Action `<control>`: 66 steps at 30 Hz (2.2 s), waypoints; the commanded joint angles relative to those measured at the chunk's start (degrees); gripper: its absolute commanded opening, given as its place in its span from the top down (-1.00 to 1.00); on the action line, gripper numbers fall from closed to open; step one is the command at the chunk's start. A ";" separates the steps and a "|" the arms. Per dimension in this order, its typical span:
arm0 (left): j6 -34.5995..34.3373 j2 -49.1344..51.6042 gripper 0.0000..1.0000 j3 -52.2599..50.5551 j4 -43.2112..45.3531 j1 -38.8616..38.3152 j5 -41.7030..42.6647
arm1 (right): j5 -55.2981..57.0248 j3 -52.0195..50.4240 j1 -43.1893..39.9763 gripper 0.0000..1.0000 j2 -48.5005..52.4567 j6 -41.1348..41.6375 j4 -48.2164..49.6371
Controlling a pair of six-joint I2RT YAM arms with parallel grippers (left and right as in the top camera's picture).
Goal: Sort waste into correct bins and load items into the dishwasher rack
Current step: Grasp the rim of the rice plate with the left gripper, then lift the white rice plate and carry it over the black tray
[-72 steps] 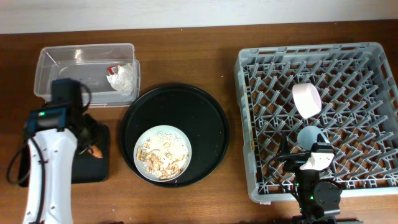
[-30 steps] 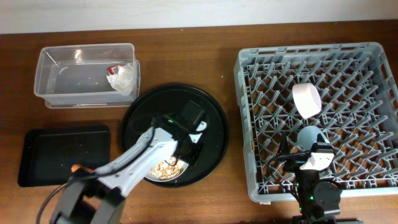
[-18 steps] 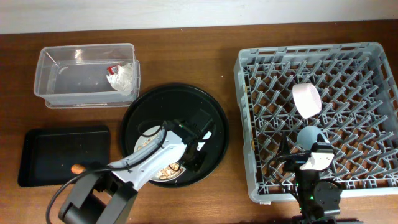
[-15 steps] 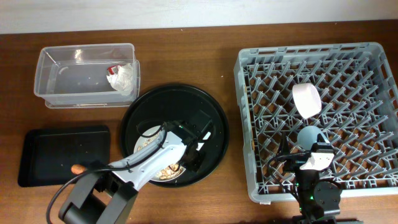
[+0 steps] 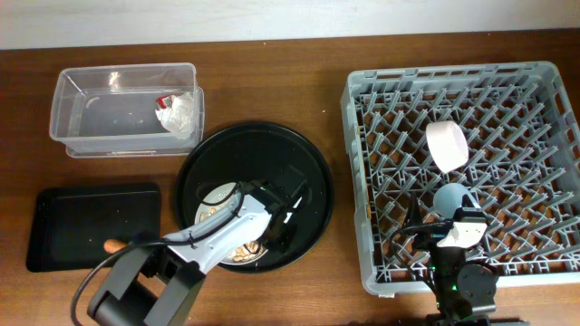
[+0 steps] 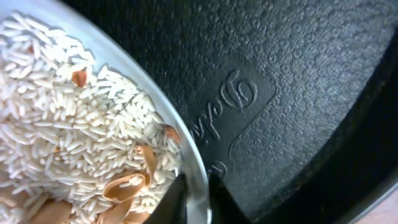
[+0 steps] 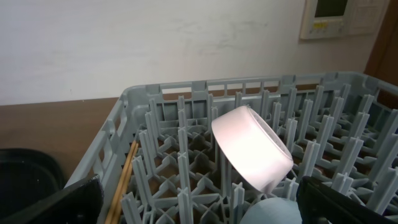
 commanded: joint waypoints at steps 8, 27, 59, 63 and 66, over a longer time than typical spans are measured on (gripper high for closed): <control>-6.12 0.85 0.99 8.35 -7.54 0.00 -6.88 | 0.07 -0.28 -0.31 -0.96 -0.39 -0.22 -0.48; -9.86 -9.11 0.99 18.80 -21.05 10.40 -17.44 | 0.09 -0.28 -0.31 -0.97 -0.39 -0.22 -0.48; 10.36 -17.55 1.00 18.18 -21.46 59.21 38.71 | 0.07 -0.28 -0.31 -0.96 -0.39 -0.22 -0.48; 12.70 -17.62 0.99 16.24 -21.73 63.30 44.11 | 0.09 -0.28 -0.31 -0.96 -0.39 -0.22 -0.48; 14.71 -17.90 0.99 14.10 -22.01 66.86 45.72 | 0.07 -0.28 -0.31 -0.97 -0.39 -0.22 -0.48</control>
